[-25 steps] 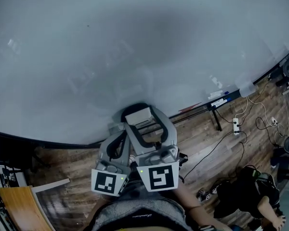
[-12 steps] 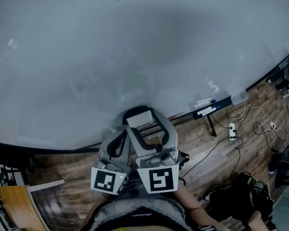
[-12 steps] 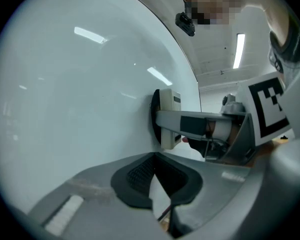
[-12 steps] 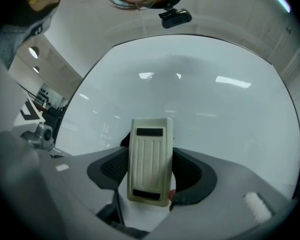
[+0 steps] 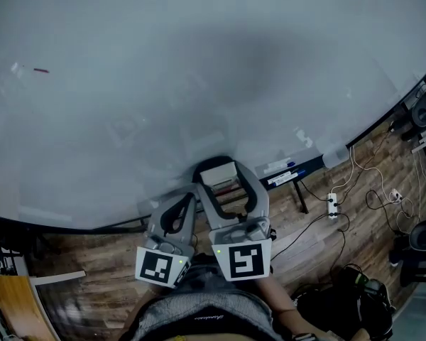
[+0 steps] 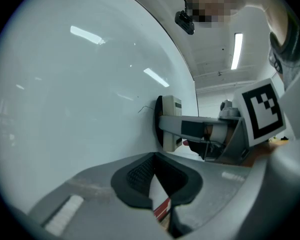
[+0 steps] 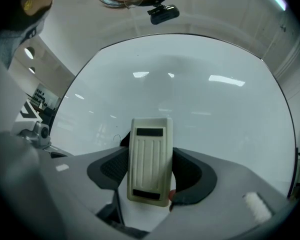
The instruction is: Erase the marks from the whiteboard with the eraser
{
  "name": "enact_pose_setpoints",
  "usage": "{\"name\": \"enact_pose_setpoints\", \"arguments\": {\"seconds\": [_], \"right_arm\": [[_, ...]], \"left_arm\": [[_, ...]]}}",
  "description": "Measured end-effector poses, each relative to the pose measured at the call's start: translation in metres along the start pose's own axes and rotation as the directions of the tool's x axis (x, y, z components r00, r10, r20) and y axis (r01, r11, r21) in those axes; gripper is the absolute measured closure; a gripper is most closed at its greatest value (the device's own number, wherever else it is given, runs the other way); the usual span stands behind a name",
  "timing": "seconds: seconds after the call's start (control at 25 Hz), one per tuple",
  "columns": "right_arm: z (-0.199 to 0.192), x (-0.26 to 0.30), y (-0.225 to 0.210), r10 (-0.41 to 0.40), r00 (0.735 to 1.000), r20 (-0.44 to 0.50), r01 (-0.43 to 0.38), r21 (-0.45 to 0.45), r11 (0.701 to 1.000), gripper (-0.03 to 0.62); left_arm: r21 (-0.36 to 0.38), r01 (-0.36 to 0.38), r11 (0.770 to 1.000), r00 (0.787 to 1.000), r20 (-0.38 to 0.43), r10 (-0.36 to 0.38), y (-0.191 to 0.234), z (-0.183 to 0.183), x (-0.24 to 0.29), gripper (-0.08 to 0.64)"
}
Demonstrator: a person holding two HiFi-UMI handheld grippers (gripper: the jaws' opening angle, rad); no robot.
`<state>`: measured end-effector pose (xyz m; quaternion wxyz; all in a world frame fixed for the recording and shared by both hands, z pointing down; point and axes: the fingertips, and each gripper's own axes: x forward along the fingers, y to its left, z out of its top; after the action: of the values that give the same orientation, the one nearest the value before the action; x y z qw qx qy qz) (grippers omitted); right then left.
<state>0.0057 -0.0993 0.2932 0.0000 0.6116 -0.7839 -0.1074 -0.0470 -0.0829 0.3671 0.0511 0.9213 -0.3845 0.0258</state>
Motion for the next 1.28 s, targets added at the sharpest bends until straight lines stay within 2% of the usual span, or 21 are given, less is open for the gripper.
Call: {"name": "enact_pose_setpoints", "arguments": {"seconds": [0.2,0.44,0.6,0.76,1.04,1.12,1.28], "right_arm": [[-0.005,-0.008,-0.035,0.005,1.000,-0.004,-0.005,-0.007,1.000,0.324],[-0.015,-0.017,-0.092,-0.028,0.999,-0.022,0.028,-0.010,1.000,0.324],[-0.018,-0.022,-0.132,-0.054,0.998,-0.026,0.054,-0.005,0.999,0.324],[-0.024,-0.022,-0.135,-0.071,0.997,-0.031,0.070,-0.027,0.997,0.324],[-0.022,-0.024,-0.136,-0.091,0.996,-0.025,0.091,-0.013,0.996,0.325],[-0.020,-0.024,-0.137,-0.104,0.994,-0.013,0.104,-0.019,0.994,0.325],[-0.026,-0.026,-0.136,-0.128,0.989,-0.068,0.127,-0.023,0.992,0.325]], "left_arm": [[-0.014,-0.013,1.000,1.000,0.004,0.013,-0.022,-0.001,0.021,0.557],[-0.031,-0.034,0.999,0.999,-0.008,0.034,-0.044,-0.005,0.045,0.557],[0.019,-0.030,0.999,1.000,-0.005,0.030,-0.058,-0.004,0.060,0.557],[0.013,-0.038,0.999,0.999,-0.006,0.038,-0.051,-0.012,0.055,0.557],[-0.018,-0.068,0.998,0.998,0.003,0.068,-0.040,-0.008,0.048,0.557],[-0.013,-0.063,0.998,0.998,-0.003,0.063,-0.038,-0.009,0.046,0.557],[-0.024,-0.033,0.999,0.999,-0.010,0.033,-0.039,-0.010,0.045,0.557]]}}
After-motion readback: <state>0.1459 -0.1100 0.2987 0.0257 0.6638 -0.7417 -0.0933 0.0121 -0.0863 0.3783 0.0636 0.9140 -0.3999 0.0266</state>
